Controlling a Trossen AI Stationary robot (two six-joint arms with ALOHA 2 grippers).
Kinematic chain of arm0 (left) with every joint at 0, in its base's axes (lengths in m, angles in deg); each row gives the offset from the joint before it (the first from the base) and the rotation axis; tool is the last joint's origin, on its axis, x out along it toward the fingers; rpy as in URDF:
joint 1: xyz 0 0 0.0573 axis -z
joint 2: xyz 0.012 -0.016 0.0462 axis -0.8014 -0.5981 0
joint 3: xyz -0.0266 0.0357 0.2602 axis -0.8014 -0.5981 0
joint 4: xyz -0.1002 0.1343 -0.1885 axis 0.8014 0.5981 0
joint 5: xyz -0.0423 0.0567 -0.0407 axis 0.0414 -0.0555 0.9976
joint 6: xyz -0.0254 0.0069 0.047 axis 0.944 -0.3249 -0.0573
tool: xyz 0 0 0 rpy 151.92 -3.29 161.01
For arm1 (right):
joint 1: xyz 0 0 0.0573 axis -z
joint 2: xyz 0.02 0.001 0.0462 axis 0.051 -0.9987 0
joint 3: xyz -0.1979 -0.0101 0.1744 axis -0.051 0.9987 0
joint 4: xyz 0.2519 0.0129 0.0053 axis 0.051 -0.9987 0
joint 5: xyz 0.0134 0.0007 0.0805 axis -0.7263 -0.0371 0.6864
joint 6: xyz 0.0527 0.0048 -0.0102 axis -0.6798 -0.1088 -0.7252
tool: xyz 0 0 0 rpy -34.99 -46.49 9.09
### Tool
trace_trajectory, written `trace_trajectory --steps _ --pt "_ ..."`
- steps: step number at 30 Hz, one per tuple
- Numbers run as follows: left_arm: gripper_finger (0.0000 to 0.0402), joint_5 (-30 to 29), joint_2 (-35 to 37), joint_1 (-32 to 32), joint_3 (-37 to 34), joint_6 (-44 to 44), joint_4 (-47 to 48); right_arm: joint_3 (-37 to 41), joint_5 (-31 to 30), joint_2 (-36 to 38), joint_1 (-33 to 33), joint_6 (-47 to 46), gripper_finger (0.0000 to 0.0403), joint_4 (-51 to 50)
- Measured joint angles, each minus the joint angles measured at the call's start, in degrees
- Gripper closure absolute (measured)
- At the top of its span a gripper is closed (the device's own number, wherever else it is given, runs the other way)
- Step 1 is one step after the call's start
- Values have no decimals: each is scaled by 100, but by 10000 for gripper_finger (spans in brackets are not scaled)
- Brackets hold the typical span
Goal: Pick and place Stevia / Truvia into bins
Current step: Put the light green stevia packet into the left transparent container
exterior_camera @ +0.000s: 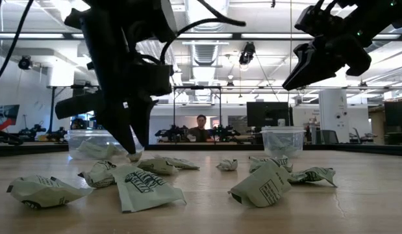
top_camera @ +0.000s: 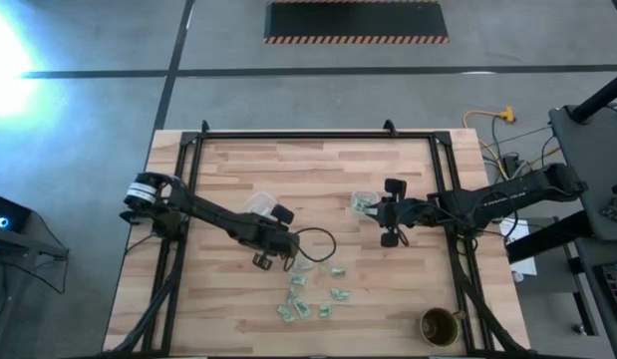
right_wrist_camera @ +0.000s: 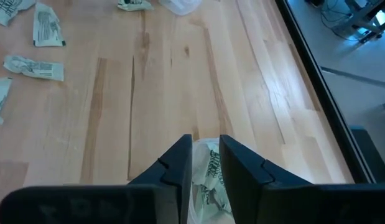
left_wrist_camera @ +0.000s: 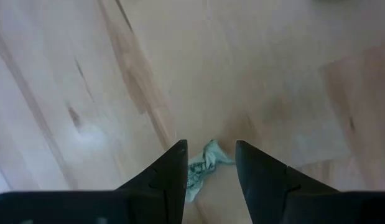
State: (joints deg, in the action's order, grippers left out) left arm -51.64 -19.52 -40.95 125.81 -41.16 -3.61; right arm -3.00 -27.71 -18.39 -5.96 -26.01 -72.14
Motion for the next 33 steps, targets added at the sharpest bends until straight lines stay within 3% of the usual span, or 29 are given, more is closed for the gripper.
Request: trace_trajectory --steps 33 --pt "286 368 -57 -262 -118 193 -22 4 -2 -4 0 -2 338 -4"
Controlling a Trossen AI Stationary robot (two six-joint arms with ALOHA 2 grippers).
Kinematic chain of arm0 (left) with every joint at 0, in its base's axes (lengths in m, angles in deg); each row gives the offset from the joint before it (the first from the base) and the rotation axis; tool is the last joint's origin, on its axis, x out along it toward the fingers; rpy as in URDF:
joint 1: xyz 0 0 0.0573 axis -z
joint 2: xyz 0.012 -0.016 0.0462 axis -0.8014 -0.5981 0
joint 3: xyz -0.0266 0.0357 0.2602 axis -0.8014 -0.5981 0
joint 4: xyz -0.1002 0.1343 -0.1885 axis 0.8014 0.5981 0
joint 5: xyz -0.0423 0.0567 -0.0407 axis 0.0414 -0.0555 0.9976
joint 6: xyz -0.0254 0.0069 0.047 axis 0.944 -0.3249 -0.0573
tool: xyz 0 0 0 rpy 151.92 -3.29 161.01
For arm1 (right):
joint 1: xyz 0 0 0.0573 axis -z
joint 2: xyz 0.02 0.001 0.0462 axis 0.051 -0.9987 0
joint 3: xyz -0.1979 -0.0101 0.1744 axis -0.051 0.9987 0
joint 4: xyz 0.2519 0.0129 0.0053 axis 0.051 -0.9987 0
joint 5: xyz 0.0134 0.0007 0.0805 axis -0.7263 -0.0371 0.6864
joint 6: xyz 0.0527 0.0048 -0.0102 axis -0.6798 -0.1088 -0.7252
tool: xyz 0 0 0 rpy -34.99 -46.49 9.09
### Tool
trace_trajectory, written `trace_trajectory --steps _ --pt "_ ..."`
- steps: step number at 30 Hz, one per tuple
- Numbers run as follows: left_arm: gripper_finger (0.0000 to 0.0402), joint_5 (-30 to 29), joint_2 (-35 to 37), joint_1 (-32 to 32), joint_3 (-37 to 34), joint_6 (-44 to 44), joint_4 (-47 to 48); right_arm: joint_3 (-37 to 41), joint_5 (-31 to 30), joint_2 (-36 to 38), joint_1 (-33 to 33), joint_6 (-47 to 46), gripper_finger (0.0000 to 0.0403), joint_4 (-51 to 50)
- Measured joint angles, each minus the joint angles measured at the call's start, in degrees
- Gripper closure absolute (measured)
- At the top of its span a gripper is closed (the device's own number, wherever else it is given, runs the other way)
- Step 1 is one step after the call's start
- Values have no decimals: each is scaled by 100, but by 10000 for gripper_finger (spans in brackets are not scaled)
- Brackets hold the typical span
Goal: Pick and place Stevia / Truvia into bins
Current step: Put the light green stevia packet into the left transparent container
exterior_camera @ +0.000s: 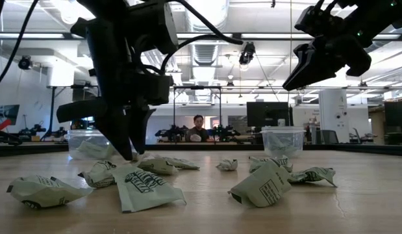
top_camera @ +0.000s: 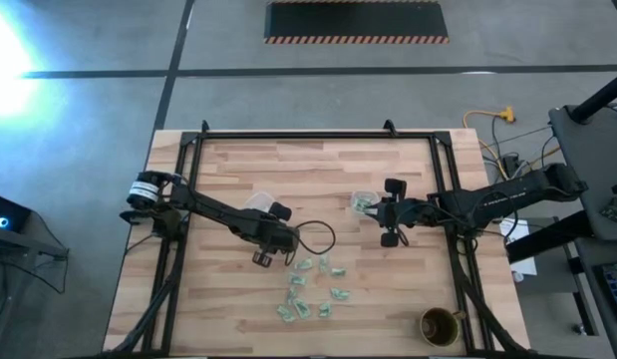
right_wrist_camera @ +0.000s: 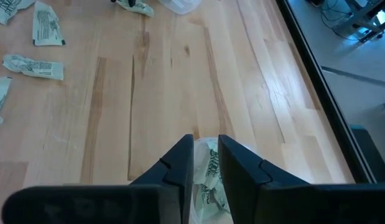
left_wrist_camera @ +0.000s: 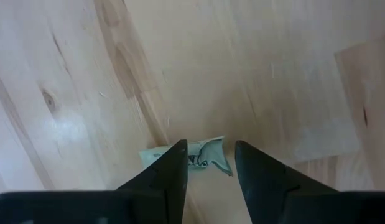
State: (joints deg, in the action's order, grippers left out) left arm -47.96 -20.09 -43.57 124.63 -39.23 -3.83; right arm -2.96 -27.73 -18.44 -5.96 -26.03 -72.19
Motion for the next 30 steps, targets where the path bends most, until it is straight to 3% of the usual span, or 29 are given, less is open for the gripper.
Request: trace_trajectory --steps 18,30 --pt "396 11 -2 -33 -4 13 7 0 0 0 0 1 342 1" --pt "401 6 -2 -24 231 -51 -122 4 -2 0 2 3 342 0"
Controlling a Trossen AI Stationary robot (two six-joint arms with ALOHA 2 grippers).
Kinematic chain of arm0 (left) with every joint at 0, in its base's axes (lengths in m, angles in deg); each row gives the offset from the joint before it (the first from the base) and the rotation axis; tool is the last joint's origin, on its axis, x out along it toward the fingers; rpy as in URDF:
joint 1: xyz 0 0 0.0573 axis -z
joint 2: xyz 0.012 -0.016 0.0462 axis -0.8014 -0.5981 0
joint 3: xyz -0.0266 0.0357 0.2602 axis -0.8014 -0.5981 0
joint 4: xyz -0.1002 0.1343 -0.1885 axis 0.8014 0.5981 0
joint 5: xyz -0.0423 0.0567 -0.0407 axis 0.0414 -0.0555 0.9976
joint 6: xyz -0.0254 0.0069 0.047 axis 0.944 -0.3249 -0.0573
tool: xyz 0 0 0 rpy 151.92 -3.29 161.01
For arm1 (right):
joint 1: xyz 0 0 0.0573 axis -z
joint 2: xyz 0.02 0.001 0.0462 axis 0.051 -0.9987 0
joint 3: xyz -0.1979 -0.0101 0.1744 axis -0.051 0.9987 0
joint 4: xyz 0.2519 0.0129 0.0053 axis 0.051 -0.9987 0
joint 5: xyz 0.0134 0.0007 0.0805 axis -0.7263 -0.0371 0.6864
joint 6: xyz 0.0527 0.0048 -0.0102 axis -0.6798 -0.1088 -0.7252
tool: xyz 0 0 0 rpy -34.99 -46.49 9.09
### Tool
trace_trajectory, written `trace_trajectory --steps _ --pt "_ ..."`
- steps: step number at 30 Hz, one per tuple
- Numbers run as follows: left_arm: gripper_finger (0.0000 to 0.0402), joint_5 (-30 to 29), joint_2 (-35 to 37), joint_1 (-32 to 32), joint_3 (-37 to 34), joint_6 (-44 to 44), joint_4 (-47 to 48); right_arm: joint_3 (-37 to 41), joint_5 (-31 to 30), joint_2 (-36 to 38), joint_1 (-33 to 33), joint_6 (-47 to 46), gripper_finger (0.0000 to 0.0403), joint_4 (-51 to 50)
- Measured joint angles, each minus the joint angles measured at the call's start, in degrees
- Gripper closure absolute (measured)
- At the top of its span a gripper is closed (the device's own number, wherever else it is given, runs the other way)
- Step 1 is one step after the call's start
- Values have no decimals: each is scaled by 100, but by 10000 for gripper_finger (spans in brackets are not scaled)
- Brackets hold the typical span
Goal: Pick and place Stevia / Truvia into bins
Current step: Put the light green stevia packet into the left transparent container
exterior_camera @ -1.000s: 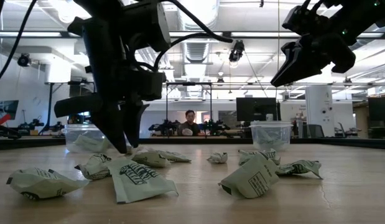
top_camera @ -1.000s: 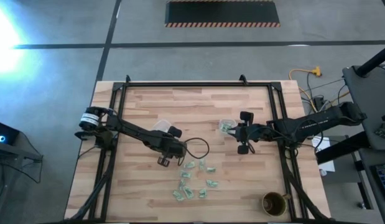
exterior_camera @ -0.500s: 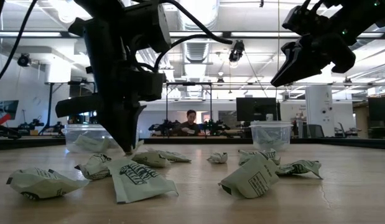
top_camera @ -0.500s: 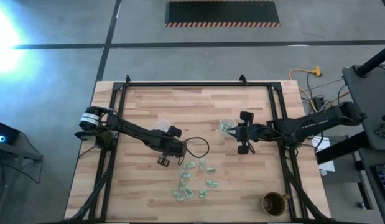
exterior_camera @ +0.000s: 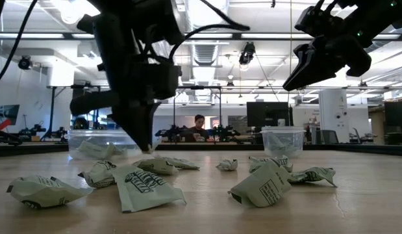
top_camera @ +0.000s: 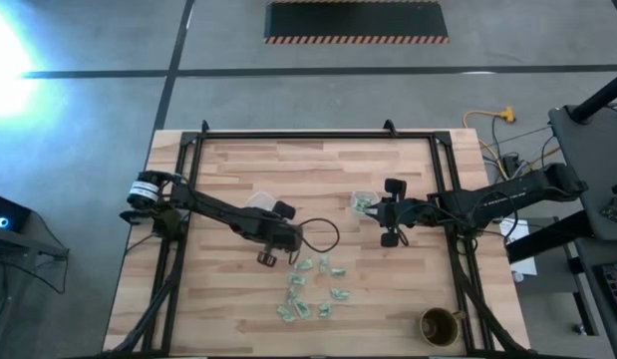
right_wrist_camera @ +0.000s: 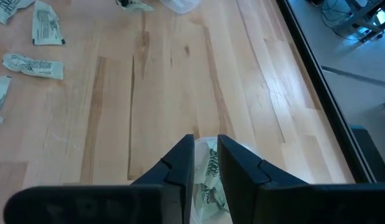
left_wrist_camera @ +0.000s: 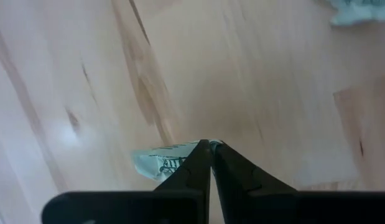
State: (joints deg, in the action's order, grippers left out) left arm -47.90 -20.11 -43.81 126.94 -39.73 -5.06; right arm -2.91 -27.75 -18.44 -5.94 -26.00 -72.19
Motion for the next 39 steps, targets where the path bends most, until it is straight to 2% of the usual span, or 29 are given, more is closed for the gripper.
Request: trace_trajectory --steps 13,21,31,39 --pt "401 -581 464 0 322 7 442 2 1 0 0 0 346 -11" --pt "402 -824 872 0 304 669 1209 8 0 0 0 -2 346 -7" --pt "402 -933 1253 -12 -168 1648 1980 24 0 0 0 -8 346 -7" --pt "402 -922 1325 -87 -579 1818 2024 26 0 0 0 -50 346 2"
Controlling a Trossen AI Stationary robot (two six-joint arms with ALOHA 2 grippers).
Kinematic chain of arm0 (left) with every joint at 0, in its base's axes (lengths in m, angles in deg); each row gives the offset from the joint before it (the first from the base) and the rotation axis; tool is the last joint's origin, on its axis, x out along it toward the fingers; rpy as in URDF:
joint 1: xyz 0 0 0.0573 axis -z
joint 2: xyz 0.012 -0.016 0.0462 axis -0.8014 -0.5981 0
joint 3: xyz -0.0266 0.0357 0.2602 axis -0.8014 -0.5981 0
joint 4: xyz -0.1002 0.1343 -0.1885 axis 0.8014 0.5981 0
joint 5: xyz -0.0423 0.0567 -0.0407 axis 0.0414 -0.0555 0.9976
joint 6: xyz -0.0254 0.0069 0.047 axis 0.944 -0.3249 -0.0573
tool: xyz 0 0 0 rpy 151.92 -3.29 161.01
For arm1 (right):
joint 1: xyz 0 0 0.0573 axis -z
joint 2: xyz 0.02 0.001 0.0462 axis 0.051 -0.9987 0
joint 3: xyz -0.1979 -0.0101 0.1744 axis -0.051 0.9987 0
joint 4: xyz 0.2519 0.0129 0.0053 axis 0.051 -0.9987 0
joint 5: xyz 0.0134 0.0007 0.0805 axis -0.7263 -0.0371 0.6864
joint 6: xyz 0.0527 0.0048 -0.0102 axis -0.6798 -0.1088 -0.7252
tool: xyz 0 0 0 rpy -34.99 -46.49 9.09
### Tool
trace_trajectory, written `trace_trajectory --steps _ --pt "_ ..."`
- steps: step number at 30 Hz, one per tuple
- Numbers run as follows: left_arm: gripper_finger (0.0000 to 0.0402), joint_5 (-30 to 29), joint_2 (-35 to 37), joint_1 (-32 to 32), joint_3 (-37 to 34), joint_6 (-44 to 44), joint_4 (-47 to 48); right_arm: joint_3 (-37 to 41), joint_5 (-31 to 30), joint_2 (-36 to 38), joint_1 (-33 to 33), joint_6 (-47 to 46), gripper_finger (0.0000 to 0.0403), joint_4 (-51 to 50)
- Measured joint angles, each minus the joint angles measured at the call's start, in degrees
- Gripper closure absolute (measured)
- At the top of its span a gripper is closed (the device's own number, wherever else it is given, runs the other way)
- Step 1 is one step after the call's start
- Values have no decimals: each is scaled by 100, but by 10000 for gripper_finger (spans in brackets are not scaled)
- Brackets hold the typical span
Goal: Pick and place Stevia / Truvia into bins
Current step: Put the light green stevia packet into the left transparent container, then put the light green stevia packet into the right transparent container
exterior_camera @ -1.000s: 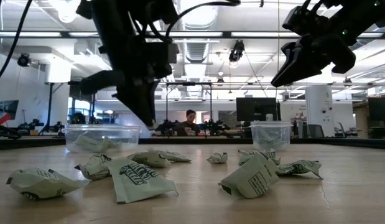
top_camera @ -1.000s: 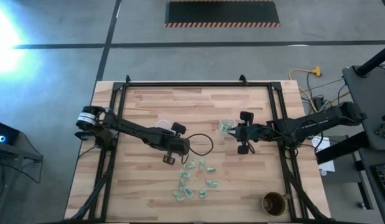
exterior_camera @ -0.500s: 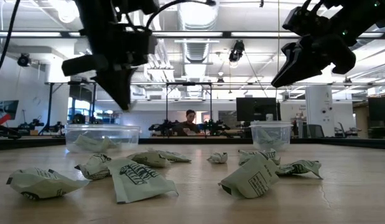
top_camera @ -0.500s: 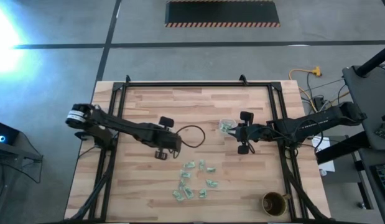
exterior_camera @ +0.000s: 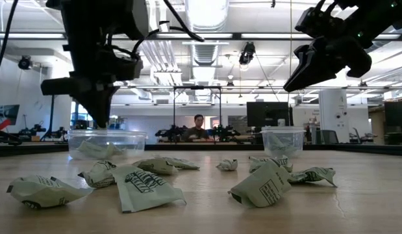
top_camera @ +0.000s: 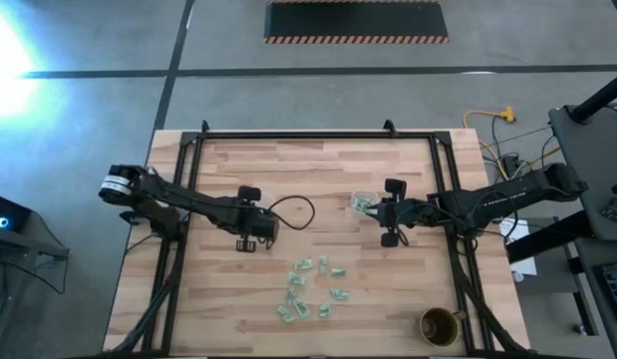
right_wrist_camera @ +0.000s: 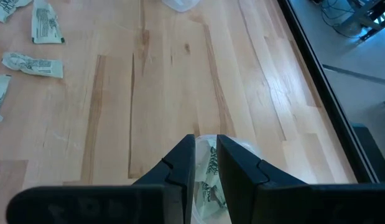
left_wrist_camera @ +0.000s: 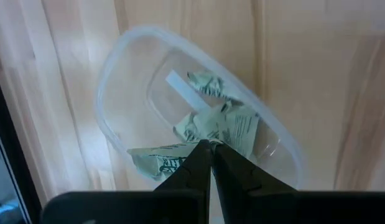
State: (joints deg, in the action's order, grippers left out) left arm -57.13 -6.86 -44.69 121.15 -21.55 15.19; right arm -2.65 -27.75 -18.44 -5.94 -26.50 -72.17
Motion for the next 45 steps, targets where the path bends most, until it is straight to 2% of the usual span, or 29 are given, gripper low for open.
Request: trace_trajectory --steps 10,23,27,37,40,45 --pt "400 -280 11 -7 -198 339 -15 2 0 0 0 -12 346 -2" --pt "324 -350 11 -7 -154 443 -36 2 48 0 0 -68 346 -1" --pt "322 -235 116 14 -70 571 6 18 523 0 -2 -64 346 125" --pt "322 133 482 308 372 1193 -248 437 2535 0 -20 389 346 1506" --pt "322 34 547 537 324 1189 -783 446 2755 0 -112 393 346 1542" --pt "322 -502 553 934 272 898 -1481 452 2763 -5 -428 367 346 1624"
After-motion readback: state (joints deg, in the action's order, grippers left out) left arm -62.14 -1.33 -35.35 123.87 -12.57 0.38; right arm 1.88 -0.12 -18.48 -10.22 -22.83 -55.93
